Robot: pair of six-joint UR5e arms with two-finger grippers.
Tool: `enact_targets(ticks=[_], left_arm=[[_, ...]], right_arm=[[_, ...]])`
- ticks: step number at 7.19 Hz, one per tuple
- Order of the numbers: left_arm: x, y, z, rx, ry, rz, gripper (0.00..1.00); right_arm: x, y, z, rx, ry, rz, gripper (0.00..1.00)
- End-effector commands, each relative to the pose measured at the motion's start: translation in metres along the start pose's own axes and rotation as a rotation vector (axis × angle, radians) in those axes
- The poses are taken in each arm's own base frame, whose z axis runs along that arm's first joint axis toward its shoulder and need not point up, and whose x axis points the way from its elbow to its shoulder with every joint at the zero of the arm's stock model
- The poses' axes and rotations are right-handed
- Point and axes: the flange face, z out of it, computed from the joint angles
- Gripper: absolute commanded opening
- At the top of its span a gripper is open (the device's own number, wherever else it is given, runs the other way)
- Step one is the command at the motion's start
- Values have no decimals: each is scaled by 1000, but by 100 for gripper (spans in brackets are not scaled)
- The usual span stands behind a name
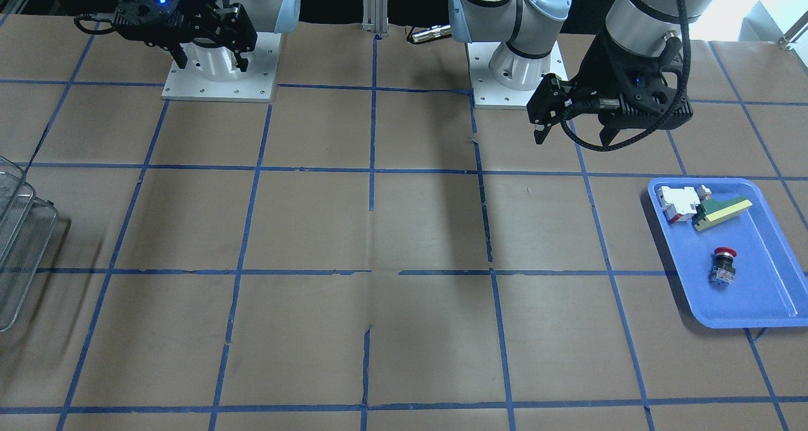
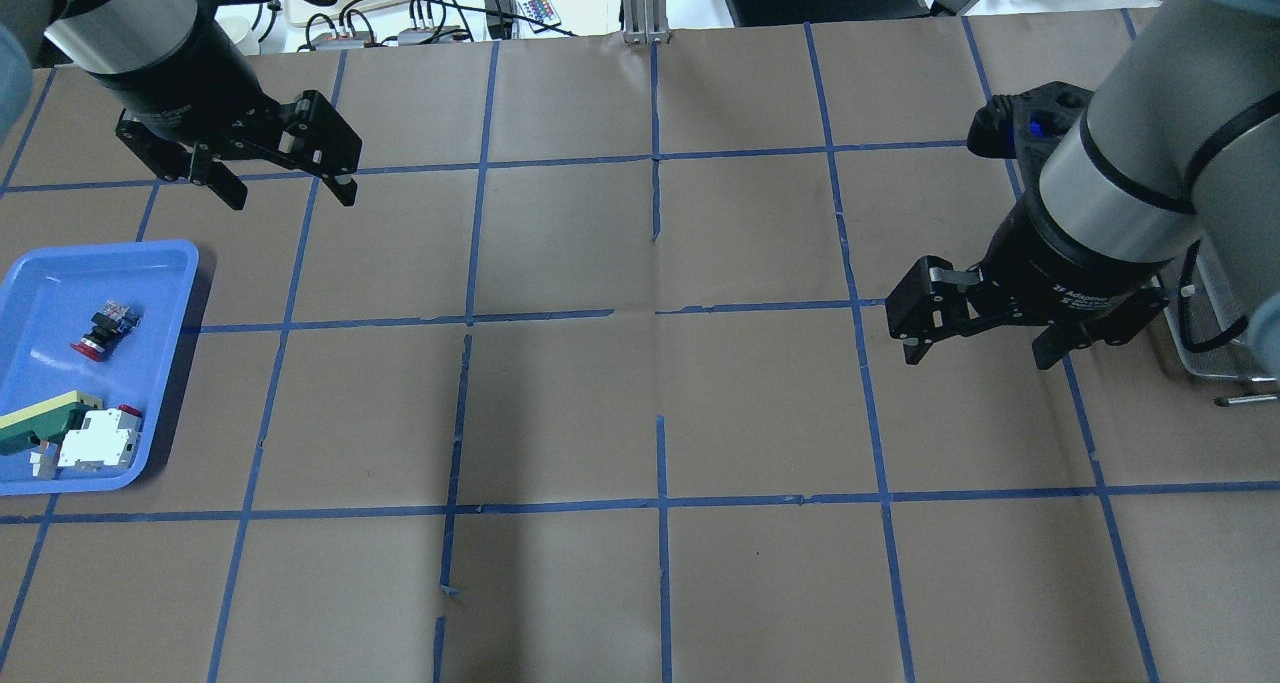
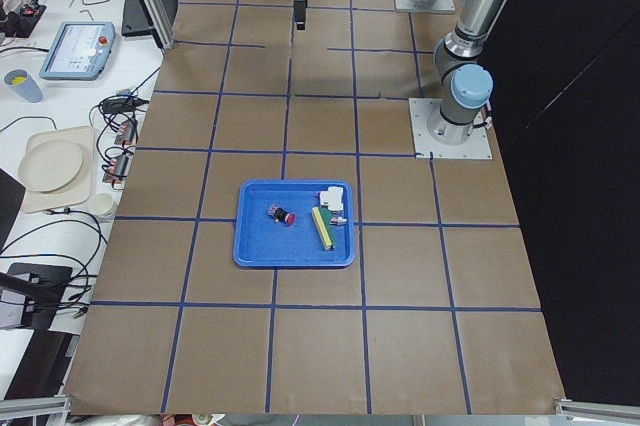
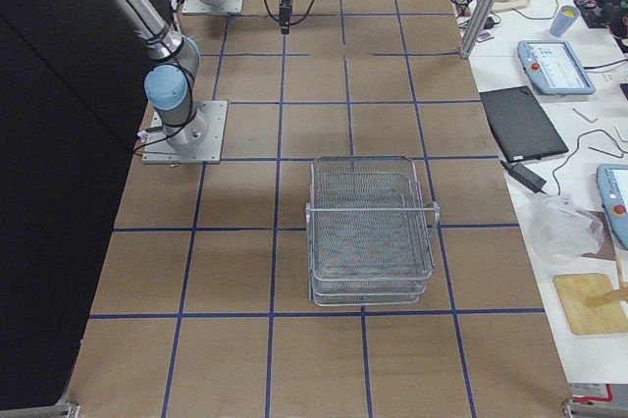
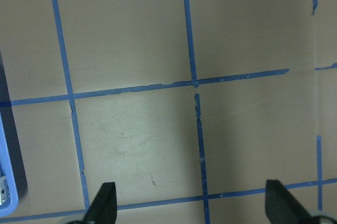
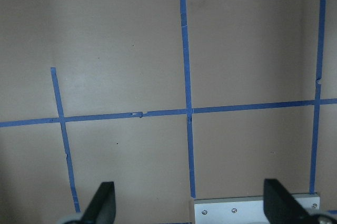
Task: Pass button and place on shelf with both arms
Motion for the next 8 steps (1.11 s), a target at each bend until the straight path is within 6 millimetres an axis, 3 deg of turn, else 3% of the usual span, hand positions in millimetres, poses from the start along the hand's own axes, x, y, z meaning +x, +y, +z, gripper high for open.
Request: enact_targets(ticks=[1,4,6,7,8], left_arm=[[1,-3,-5,2,-5,-7,100],[1,-2,0,-10,-6,7,100],[-27,-3,18,-52,-30,114,100],[-75,-16,44,-94,-19,44,99],[-135,-31,65,-116,10,49,99]], right_arm=[[-1,1,-2,13,-9,1,100],[0,11,-4,18,-8,2,100],[1,17,-7,29,-1,1,100],[1,20,-7,30,-4,0,100],[1,21,0,20,-3,1,100]])
